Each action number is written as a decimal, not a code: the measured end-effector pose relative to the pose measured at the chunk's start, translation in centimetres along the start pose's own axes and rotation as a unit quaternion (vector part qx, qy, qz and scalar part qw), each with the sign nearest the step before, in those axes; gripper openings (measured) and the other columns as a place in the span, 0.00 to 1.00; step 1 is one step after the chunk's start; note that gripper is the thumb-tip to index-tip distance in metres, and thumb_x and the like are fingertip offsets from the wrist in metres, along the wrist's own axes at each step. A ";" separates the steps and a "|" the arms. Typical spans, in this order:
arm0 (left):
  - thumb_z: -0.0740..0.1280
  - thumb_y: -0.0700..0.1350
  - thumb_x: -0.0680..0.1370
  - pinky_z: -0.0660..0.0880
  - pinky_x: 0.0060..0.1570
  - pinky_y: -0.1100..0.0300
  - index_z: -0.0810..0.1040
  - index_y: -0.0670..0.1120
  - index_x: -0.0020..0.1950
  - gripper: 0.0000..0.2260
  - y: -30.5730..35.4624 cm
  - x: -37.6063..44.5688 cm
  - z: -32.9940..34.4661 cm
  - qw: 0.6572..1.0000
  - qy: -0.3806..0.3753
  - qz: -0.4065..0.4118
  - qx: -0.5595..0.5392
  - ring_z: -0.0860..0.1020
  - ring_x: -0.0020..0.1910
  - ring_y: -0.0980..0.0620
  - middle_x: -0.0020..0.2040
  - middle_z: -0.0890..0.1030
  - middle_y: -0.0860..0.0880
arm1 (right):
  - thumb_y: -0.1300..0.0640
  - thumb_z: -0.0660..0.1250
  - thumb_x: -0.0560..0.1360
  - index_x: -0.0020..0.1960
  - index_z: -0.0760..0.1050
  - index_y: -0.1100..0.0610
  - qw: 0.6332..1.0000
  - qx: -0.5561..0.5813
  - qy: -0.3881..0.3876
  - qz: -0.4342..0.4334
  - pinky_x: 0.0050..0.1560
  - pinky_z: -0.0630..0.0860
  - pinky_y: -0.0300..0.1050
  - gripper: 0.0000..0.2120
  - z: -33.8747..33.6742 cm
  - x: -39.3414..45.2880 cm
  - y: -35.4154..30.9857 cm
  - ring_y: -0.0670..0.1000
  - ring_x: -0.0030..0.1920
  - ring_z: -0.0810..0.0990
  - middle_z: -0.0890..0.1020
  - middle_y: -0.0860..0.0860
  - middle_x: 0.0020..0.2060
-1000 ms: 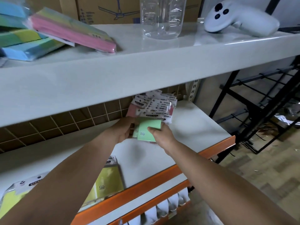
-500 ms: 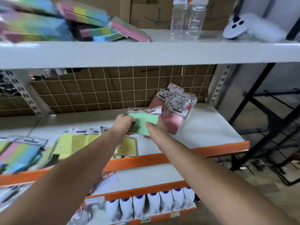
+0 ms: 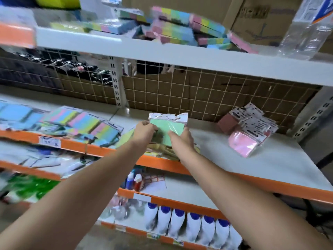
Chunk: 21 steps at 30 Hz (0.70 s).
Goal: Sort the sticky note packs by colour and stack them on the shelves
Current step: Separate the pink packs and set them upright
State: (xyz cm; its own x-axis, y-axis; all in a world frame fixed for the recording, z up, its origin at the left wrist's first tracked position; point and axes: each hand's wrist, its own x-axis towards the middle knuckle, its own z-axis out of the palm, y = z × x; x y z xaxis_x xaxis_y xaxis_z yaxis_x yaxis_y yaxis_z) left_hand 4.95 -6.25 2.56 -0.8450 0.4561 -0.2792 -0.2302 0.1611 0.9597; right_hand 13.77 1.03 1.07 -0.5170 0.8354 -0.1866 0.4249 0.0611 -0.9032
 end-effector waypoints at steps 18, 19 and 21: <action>0.61 0.32 0.76 0.68 0.21 0.67 0.69 0.45 0.47 0.08 0.5 3.9 -31.5 0.997 0.074 -0.036 -0.009 0.72 0.31 0.48 0.36 0.74 0.42 | 0.51 0.63 0.78 0.74 0.60 0.61 0.995 -0.034 -0.086 -0.037 0.65 0.67 0.48 0.29 28.4 -9.5 -9.8 0.59 0.68 0.69 0.68 0.59 0.71; 0.61 0.33 0.76 0.69 0.27 0.65 0.70 0.44 0.45 0.07 0.3 4.1 -33.1 0.997 0.076 -0.033 -0.009 0.73 0.33 0.47 0.38 0.75 0.42 | 0.52 0.63 0.78 0.74 0.60 0.62 0.994 -0.039 -0.090 -0.041 0.65 0.67 0.48 0.28 29.8 -10.1 -10.2 0.59 0.68 0.69 0.68 0.59 0.70; 0.62 0.33 0.74 0.71 0.38 0.59 0.73 0.40 0.48 0.05 -0.2 4.7 -36.0 0.996 0.077 -0.032 -0.014 0.75 0.39 0.46 0.43 0.77 0.41 | 0.51 0.64 0.78 0.72 0.62 0.62 0.993 -0.050 -0.091 -0.051 0.65 0.66 0.47 0.27 32.5 -10.9 -10.9 0.59 0.68 0.69 0.69 0.59 0.70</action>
State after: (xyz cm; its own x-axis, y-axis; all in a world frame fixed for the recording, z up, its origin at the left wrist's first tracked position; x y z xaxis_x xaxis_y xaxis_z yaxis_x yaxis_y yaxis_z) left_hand -16.30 -35.62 2.15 -0.8923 0.3049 -0.3328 -0.2963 0.1604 0.9415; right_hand -9.38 -26.49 0.38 -0.6824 0.7106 -0.1716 0.4305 0.2009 -0.8799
